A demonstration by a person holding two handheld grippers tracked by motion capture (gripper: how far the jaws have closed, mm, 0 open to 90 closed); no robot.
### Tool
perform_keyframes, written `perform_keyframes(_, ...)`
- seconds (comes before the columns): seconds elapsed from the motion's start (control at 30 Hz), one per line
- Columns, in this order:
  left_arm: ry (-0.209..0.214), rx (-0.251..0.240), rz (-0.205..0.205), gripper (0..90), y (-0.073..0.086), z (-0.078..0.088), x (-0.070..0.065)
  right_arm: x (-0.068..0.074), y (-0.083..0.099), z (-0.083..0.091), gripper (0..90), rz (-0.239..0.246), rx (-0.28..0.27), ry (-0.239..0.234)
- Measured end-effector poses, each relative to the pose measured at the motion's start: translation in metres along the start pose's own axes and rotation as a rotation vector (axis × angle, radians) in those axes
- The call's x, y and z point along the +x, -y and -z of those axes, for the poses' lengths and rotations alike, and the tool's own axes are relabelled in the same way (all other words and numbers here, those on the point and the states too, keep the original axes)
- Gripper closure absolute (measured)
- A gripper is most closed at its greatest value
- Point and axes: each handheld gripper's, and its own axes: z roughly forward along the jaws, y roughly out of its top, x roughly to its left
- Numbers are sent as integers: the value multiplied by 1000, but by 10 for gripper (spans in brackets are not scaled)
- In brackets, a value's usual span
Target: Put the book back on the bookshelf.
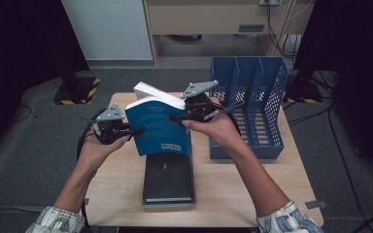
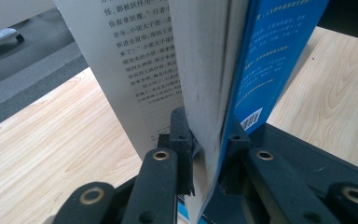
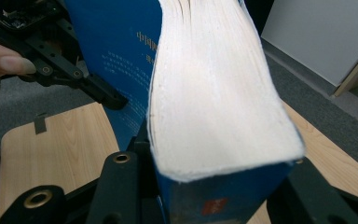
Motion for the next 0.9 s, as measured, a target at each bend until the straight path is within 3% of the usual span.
perform_keyframes(0.3, 6, -4, 7, 780, 1, 0, 3, -2, -3, -1, 586, 8, 1, -17)
perform_keyframes(0.57, 19, -9, 11, 769, 1, -1, 4, -4, -5, -4, 571, -1, -14, -59)
perform_keyframes(0.9, 23, -20, 27, 757, 2, -2, 7, -6, -2, -8, 573, -10, -43, -71)
